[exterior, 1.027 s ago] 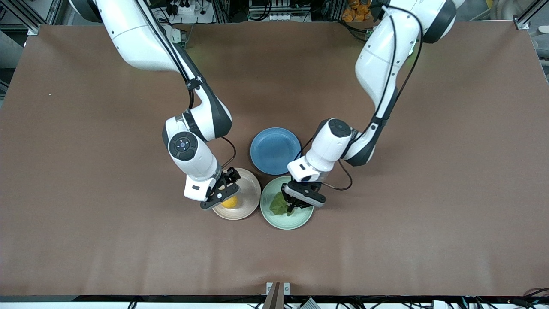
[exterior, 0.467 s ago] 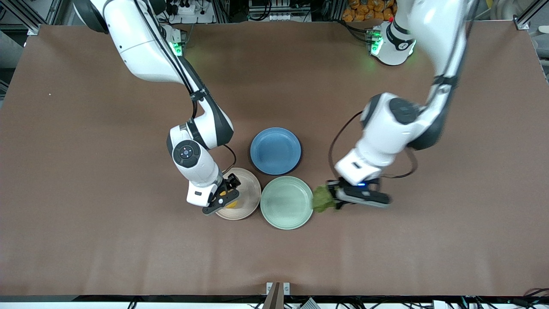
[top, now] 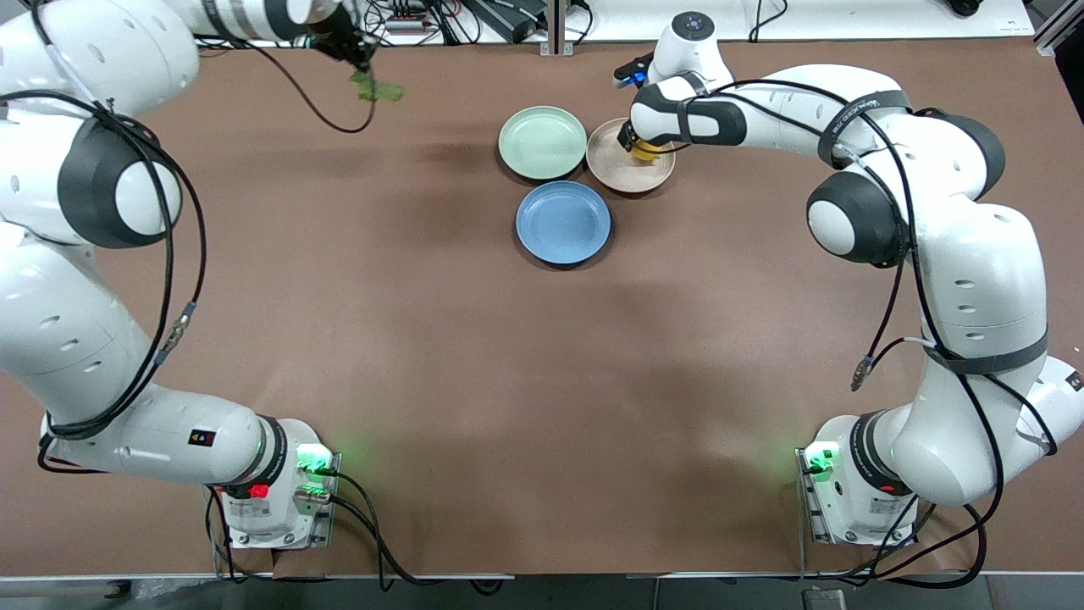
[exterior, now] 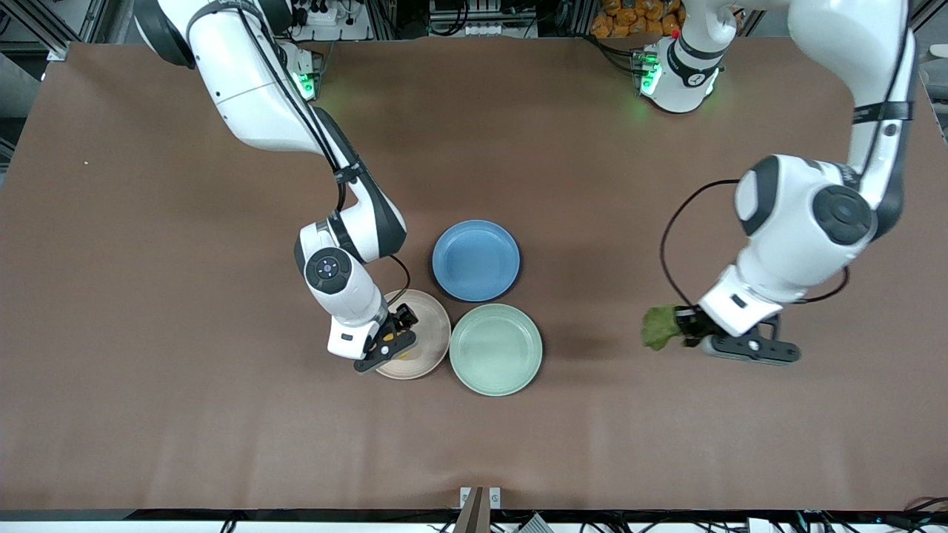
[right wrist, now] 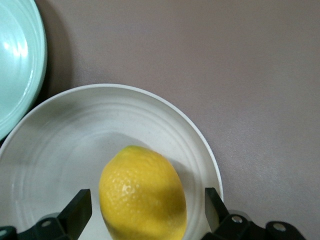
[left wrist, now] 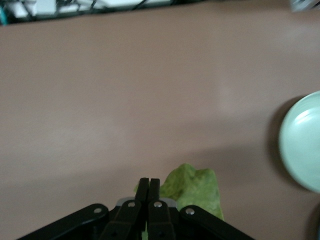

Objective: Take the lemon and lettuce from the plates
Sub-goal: 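Lift the lettuce off the plate and carry it aside with the left gripper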

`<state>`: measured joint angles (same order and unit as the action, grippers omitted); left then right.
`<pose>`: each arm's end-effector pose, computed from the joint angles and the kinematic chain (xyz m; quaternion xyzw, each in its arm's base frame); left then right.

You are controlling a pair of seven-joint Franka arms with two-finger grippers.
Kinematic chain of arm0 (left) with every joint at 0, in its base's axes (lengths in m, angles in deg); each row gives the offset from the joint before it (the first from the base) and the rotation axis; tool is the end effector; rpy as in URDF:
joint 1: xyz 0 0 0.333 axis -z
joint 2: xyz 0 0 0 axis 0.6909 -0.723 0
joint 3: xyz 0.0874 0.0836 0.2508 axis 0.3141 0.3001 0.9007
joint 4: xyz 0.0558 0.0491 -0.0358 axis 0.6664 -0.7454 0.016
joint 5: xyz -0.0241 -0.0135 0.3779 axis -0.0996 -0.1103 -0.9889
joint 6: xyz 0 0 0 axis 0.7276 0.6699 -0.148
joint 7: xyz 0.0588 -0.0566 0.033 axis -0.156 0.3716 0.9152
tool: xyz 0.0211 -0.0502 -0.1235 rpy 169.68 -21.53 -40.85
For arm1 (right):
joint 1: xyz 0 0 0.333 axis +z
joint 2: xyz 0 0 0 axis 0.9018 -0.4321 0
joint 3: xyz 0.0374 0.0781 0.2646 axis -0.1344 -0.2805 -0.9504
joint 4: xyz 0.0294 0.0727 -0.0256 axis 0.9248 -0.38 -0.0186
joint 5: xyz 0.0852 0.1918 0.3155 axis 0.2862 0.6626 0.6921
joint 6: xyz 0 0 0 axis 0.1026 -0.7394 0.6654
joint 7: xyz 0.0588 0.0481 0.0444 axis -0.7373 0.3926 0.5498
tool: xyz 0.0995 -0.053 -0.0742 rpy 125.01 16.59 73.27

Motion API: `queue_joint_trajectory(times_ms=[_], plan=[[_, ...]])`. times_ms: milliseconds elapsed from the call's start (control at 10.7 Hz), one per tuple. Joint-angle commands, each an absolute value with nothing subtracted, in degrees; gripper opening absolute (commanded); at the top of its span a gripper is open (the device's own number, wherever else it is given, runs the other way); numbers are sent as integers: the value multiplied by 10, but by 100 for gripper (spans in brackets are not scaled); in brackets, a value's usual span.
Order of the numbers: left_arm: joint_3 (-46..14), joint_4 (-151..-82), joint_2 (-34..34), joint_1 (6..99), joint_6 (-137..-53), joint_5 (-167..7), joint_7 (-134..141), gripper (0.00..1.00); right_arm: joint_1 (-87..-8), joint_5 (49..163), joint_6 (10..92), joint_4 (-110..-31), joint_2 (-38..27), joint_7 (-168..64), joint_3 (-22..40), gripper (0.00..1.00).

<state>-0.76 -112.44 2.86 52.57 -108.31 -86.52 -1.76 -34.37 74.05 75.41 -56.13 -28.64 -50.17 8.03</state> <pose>0.6493 -0.1343 0.3422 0.9914 -0.0770 0.0984 0.0390 0.6288 0.3096 0.1650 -0.9621 -0.2606 -0.0780 0.0174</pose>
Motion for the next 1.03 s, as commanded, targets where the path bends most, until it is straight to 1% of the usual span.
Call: queue_joint_trajectory(times_ms=[0, 187, 374, 560, 654, 747, 841, 934], plan=[[-12, -1141, 2, 467, -1065, -860, -103, 0, -343, 741, 765, -543, -307, -498, 78, 100], [-10, -1134, -40, 453, -1070, -868, -117, 0, -342, 741, 772, -542, -314, -500, 78, 100], [-9, -1127, -66, 455, -1085, -874, -110, 0, -342, 742, 783, -542, -318, -500, 78, 100], [-9, -1095, -110, 455, -1093, -890, -109, 0, -341, 742, 790, -542, -323, -500, 78, 100], [-9, -1086, -124, 455, -1108, -899, -109, 9, -341, 742, 793, -542, -326, -500, 78, 100], [-9, -1086, -123, 455, -1113, -907, -109, 44, -341, 742, 795, -542, -326, -500, 78, 100], [-9, -1085, -117, 449, -1113, -907, -110, 99, -341, 742, 798, -542, -327, -500, 78, 100], [-9, -1084, -104, 444, -1113, -904, -104, 100, -341, 742, 799, -542, -329, -500, 78, 100]])
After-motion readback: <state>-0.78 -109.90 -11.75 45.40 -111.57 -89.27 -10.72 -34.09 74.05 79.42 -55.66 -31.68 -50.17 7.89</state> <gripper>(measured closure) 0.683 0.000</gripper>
